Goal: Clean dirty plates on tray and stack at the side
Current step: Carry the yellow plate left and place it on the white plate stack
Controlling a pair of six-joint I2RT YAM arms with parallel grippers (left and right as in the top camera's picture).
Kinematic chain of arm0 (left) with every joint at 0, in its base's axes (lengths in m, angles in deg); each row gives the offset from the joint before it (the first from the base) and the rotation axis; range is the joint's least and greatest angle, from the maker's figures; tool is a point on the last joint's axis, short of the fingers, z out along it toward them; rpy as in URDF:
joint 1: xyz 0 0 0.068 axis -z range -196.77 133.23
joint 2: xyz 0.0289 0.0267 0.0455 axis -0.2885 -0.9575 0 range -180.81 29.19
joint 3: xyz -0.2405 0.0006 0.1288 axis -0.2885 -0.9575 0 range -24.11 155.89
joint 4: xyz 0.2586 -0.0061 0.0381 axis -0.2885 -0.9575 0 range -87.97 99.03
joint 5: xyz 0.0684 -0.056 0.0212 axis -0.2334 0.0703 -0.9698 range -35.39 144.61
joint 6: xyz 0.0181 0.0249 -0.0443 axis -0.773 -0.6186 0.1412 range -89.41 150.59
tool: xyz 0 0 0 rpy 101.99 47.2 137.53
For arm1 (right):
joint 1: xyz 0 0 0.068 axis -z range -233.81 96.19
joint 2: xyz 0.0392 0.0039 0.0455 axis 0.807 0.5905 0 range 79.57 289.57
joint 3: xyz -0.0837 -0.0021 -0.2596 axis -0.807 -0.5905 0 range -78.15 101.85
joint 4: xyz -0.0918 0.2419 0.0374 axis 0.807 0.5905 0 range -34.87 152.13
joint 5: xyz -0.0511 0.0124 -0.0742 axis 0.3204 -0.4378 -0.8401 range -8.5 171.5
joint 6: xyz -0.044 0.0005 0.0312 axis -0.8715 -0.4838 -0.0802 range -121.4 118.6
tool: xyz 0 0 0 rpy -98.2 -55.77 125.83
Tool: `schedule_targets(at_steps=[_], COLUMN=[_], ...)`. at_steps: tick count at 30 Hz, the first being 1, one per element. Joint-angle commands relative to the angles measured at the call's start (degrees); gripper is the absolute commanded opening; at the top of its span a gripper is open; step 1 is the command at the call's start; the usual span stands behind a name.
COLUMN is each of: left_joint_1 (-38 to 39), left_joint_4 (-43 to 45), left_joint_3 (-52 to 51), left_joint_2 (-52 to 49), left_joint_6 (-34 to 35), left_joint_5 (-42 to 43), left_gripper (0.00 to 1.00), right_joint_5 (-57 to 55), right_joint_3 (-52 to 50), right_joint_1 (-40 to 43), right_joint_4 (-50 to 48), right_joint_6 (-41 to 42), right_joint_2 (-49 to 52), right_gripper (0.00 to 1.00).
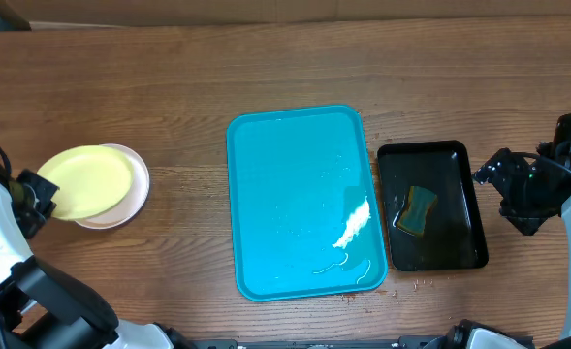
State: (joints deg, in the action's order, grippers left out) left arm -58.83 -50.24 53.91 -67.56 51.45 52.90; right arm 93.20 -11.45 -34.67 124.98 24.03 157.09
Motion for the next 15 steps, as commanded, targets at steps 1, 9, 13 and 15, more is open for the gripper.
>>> schedule_targets(at_steps=[1,9,13,15], left_joint_1=[0.00,0.66,2.60,4.61], left_joint_4=[4.22,4.68,-0.17,-2.60], left_joint_3=[-3.58,0.44,5.90,8.33], left_joint_2=[0.44,2.16,6.29,9.51], left_joint_6=[-0.81,-9.27,-13.07,-14.60], left_joint_5=[1.51,20.15,24.92,25.51], left_gripper=[0.05,0.40,0.42,0.43], right_joint_5=[-0.24,4.31,12.96,16.44], right_joint_3=[0.76,0.79,0.79,0.79], right_joint_1=[0.11,-0.87,-3.61,-6.16], right_joint_4=[-0.42,-1.60,-1.84,-2.49], right_joint_6=[-0.39,-7.93,-14.84,-17.27], right_joint_2=[-0.31,-0.44,-2.12,-4.07], right_gripper=[0.89,0.85,0.90,0.97])
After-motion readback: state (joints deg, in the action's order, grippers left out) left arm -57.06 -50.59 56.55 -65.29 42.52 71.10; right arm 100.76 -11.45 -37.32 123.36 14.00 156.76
